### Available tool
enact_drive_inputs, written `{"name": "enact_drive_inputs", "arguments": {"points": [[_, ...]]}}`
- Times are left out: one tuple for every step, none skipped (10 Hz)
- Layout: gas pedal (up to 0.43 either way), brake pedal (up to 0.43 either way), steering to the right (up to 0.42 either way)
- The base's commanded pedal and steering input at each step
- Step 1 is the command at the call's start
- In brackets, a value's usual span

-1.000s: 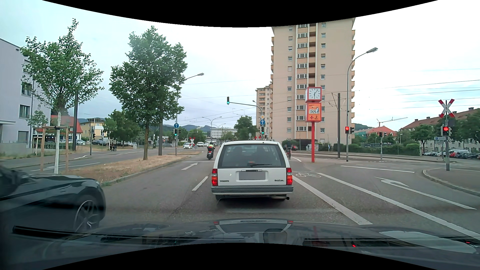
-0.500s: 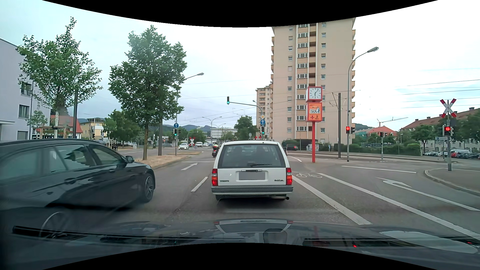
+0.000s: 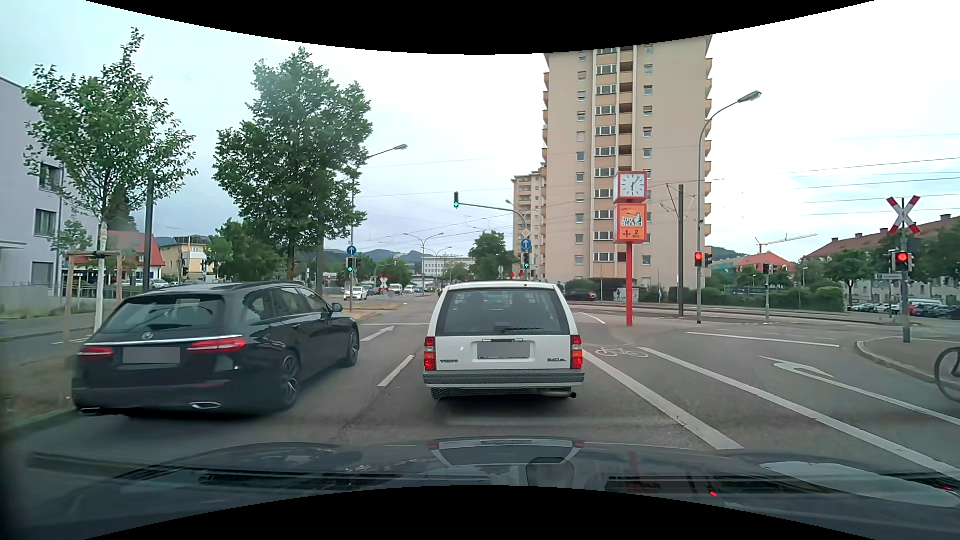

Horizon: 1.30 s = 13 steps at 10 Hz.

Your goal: Follow the waypoints while adhering to traffic rules and regulations

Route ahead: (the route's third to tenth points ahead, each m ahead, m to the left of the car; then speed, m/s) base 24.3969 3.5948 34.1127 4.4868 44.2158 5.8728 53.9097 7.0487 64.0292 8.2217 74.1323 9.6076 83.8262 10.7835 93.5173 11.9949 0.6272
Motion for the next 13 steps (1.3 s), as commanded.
{"name": "enact_drive_inputs", "arguments": {"points": [[0.020, 0.000, -0.024], [0.028, 0.000, -0.024], [0.047, 0.000, -0.024], [0.079, 0.000, -0.024], [0.110, 0.000, -0.024], [0.130, 0.000, -0.024], [0.138, 0.000, -0.024], [0.157, 0.000, -0.023], [0.177, 0.000, -0.021], [0.197, 0.000, -0.018], [0.220, 0.000, -0.015], [0.248, 0.000, -0.012], [0.280, 0.000, -0.010]]}}
